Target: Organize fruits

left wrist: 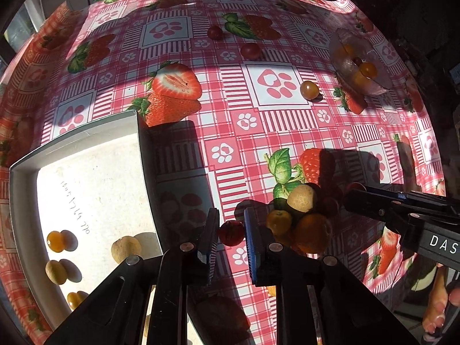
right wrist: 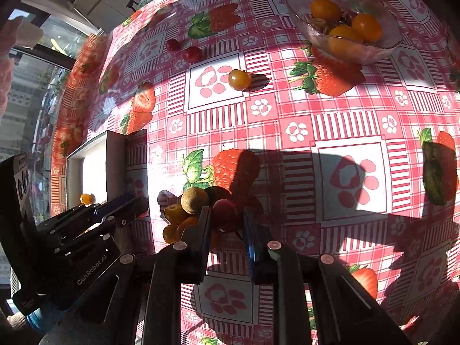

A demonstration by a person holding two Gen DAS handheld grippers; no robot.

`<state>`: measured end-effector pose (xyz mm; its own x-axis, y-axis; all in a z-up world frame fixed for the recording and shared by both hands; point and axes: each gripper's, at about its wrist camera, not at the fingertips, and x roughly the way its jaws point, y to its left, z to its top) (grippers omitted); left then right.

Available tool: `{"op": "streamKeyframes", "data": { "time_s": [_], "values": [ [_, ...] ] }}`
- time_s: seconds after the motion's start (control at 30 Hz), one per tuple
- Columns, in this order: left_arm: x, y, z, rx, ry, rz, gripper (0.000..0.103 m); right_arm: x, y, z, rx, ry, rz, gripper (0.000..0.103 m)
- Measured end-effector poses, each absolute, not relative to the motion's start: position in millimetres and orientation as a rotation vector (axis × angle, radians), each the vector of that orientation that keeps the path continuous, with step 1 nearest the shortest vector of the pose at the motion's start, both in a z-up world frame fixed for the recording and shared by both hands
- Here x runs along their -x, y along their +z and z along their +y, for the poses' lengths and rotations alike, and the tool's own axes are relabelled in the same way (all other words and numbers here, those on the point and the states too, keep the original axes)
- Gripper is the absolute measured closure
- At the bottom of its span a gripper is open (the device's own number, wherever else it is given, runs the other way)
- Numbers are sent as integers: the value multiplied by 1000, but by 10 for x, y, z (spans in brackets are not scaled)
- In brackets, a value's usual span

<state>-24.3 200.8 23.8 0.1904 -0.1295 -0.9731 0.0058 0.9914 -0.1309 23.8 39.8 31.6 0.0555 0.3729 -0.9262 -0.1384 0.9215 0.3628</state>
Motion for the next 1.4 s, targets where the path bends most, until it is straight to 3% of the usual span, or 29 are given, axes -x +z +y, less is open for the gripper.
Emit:
{"op": "streamKeyframes", "data": {
  "time_s": [0.33,0.9,0.97,1.2,1.23,1.37,1.4],
  "values": [
    [350,457,2181,126,-99,1358,84,-178,403,511,-179,396,1465,81],
    [204,103,2009,21,-46,1398,83,-70,356,482,-183,389,1483,81],
    [196,114,2062,52,-56,1396,91,-74,360,469,-188,388,1481,81],
    [141,128,2134,65,-33,1393,91,-80,334,444,-205,384,1487,81],
    [116,130,2125,66,-31,1400,87,-80,333,443,-206,384,1487,81],
    [13,222,2036,52,-61,1361,49,-81,327,431,-211,385,1487,81],
    [-22,249,1997,23,-52,1344,46,-81,328,421,-213,384,1487,81]
  ]
}}
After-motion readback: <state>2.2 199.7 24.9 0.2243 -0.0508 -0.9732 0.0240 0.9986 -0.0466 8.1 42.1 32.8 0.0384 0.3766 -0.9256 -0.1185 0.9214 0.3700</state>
